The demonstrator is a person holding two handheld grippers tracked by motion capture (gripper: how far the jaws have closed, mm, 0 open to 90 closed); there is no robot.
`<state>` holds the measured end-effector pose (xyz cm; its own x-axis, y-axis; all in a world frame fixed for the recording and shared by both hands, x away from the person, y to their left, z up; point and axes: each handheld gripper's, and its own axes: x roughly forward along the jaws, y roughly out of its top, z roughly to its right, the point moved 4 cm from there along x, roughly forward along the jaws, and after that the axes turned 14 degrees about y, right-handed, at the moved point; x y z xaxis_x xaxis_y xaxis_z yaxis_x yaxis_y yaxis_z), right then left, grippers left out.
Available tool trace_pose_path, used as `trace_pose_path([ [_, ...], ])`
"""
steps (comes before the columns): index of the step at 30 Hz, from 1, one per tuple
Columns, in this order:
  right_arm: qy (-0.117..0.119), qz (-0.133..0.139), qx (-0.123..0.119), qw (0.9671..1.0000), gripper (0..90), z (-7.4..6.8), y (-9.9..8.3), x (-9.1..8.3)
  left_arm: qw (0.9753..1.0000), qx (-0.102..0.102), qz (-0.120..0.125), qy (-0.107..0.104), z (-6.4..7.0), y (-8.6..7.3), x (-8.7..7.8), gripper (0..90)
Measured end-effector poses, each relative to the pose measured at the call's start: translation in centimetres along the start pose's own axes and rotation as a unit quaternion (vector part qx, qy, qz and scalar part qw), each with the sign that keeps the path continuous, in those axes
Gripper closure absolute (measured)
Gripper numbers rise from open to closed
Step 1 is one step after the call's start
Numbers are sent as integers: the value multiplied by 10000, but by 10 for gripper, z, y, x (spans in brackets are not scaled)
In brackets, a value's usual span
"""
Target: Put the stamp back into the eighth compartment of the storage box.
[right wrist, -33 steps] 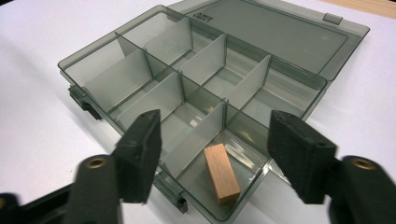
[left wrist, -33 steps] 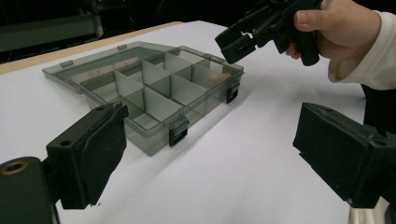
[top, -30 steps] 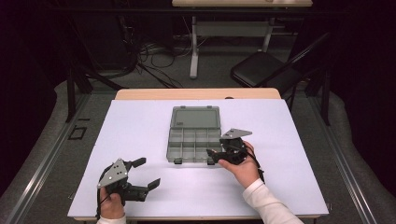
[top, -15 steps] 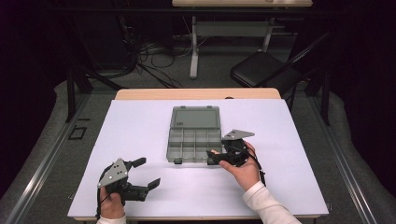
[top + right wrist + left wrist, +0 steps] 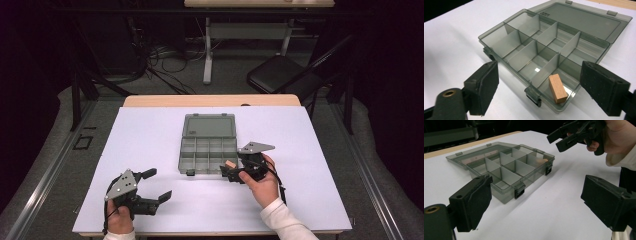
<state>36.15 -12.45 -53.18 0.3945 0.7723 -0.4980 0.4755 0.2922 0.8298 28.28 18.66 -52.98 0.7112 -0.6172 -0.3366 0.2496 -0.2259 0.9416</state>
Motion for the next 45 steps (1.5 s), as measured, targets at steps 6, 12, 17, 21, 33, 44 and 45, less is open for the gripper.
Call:
trace_pose_path([
  [6,-65,-42,-74,9999,145,-4,-3,-3,9999,28,-27,-119,0,0,1,94],
  [12,4,-25,-98,9999,129,-9,-4,-10,10000,20,-40,-63,0,0,2,94],
  [17,4,-7,-202,9998,110,-17,-5,-21,10000,32,-24,-53,1,1,2,94],
  [21,-30,28,-248,9997,91,-22,-10,-32,10000,33,-25,-61,1,0,1,95],
  [33,-237,105,-240,9994,91,-26,-46,-68,10000,43,-16,-78,2,1,1,95],
  [44,-432,246,-26,9988,93,-17,-67,-88,10000,24,-1,-63,2,1,1,99],
  [45,-440,263,10,9987,97,-16,-69,-88,9999,41,-19,-96,2,1,1,100],
])
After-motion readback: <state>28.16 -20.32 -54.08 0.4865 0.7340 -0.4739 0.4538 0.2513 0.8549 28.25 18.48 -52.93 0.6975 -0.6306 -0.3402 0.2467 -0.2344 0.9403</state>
